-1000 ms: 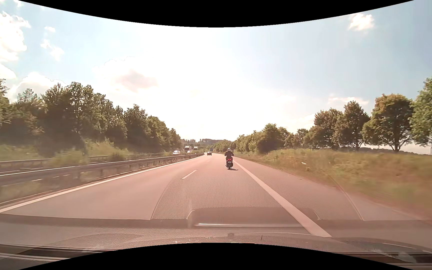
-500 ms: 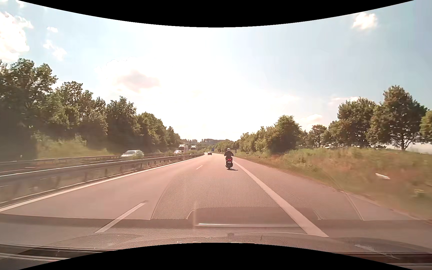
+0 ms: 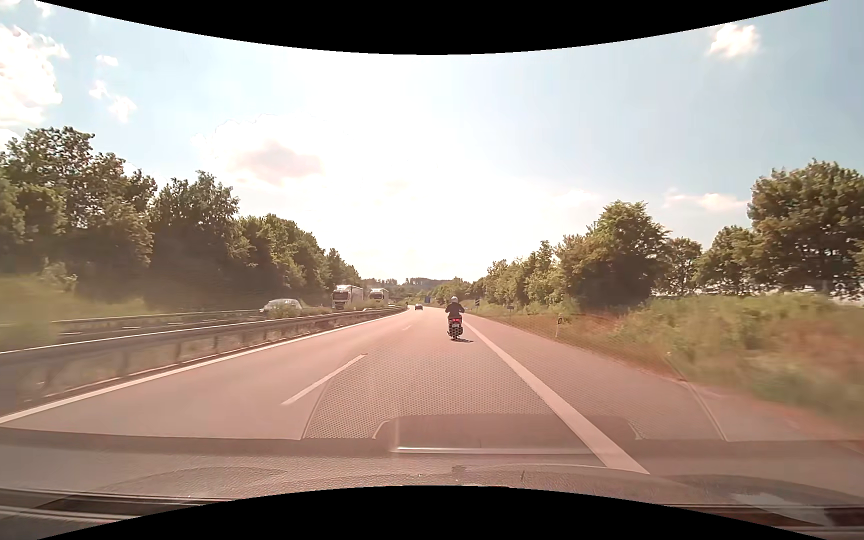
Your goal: Follow the waypoints while adhering to traffic rules and regulations
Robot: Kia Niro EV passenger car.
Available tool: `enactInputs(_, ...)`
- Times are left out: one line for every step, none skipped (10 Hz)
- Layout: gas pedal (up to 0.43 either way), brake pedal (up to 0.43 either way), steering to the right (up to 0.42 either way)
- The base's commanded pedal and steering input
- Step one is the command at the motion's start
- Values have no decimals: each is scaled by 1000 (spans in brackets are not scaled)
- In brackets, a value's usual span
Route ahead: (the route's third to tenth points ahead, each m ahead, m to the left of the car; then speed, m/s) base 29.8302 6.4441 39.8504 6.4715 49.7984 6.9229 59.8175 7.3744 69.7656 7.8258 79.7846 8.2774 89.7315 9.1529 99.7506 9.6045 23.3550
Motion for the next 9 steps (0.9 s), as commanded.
enactInputs(268, 12, -4)
enactInputs(268, 12, -5)
enactInputs(268, 12, -5)
enactInputs(268, 12, -5)
enactInputs(268, 12, -6)
enactInputs(268, 12, -7)
enactInputs(268, 12, -7)
enactInputs(268, 12, -6)
enactInputs(268, 12, -5)
